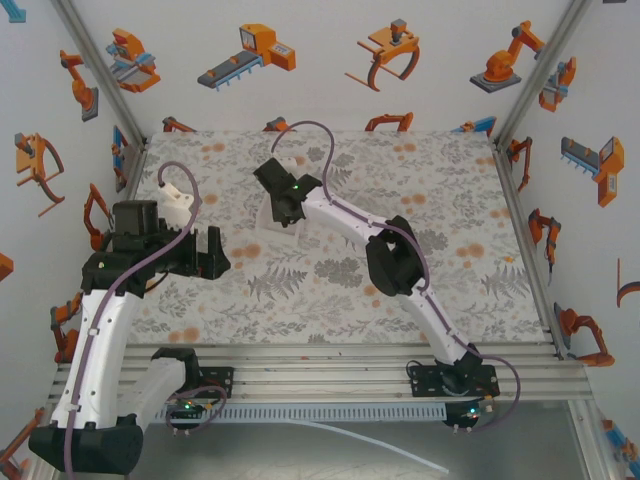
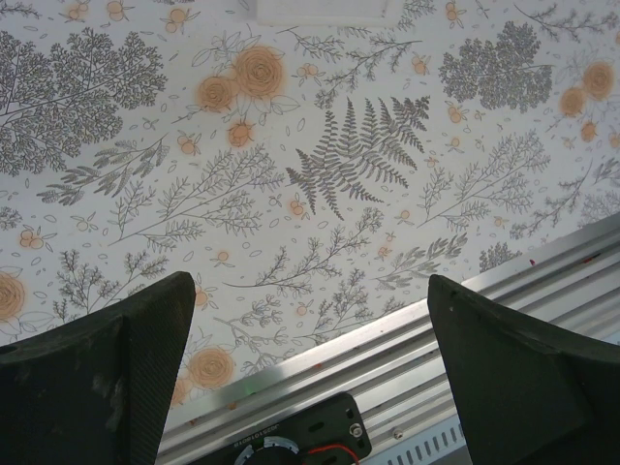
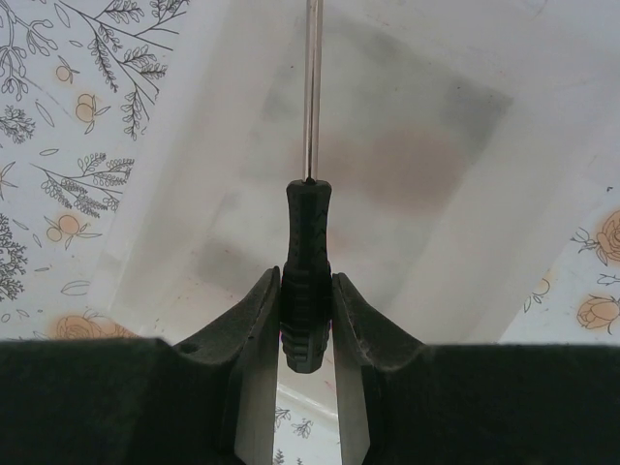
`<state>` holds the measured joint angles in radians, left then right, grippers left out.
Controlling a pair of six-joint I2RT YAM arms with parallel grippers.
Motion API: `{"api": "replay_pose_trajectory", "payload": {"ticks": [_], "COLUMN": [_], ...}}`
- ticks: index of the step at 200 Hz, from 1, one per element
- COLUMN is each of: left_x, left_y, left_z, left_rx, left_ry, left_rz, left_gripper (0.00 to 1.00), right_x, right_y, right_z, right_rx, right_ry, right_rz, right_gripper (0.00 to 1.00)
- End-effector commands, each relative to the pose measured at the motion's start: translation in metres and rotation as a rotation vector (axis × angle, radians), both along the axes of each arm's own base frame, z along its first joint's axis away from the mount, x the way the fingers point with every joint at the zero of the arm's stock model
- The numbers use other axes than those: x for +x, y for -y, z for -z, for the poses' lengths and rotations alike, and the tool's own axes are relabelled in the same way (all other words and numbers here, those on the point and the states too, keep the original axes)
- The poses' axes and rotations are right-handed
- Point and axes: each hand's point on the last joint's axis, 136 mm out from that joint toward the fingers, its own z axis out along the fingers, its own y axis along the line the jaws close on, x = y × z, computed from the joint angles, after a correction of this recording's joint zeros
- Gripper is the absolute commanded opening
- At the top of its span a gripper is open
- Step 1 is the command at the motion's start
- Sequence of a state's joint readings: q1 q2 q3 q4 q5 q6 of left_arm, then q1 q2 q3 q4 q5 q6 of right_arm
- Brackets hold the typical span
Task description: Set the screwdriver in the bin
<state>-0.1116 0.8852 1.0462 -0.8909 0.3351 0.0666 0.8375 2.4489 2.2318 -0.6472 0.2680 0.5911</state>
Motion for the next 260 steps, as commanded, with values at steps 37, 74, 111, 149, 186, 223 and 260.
{"api": "replay_pose_trajectory", "payload": {"ticks": [37, 74, 111, 149, 186, 223, 260], "left_x": [-0.003, -0.002, -0.002, -0.002, 0.0, 0.006, 0.016], "left_y": [0.004, 0.005, 0.004, 0.003, 0.002, -0.005, -0.014], "left_z": [-0.004, -0.005, -0.005, -0.005, -0.006, -0.008, 0.0], "left_rx": [-0.022, -0.027, -0.022, -0.02, -0.009, 0.036, 0.084], "left_ry": [0.005, 0.003, 0.008, 0.007, 0.012, 0.027, 0.016], "left_rz": [0.012, 0.009, 0.007, 0.006, 0.001, -0.012, -0.056], "left_gripper": [0.97, 0.97, 0.97, 0.97, 0.97, 0.97, 0.97], "right_x": [0.007, 0.008, 0.008, 0.008, 0.012, 0.015, 0.003], "right_y": [-0.001, 0.0, 0.0, 0.0, 0.001, 0.006, 0.014], "right_z": [0.008, 0.016, 0.018, 0.015, -0.006, -0.059, -0.126], "right_rx": [0.027, 0.027, 0.031, 0.032, 0.033, 0.036, 0.074], "right_ry": [-0.023, -0.038, -0.044, -0.042, -0.005, 0.075, 0.168], "right_rz": [0.025, 0.032, 0.035, 0.035, 0.031, 0.012, -0.024], "right_gripper": [0.26, 0.3, 0.34, 0.37, 0.37, 0.4, 0.46]}}
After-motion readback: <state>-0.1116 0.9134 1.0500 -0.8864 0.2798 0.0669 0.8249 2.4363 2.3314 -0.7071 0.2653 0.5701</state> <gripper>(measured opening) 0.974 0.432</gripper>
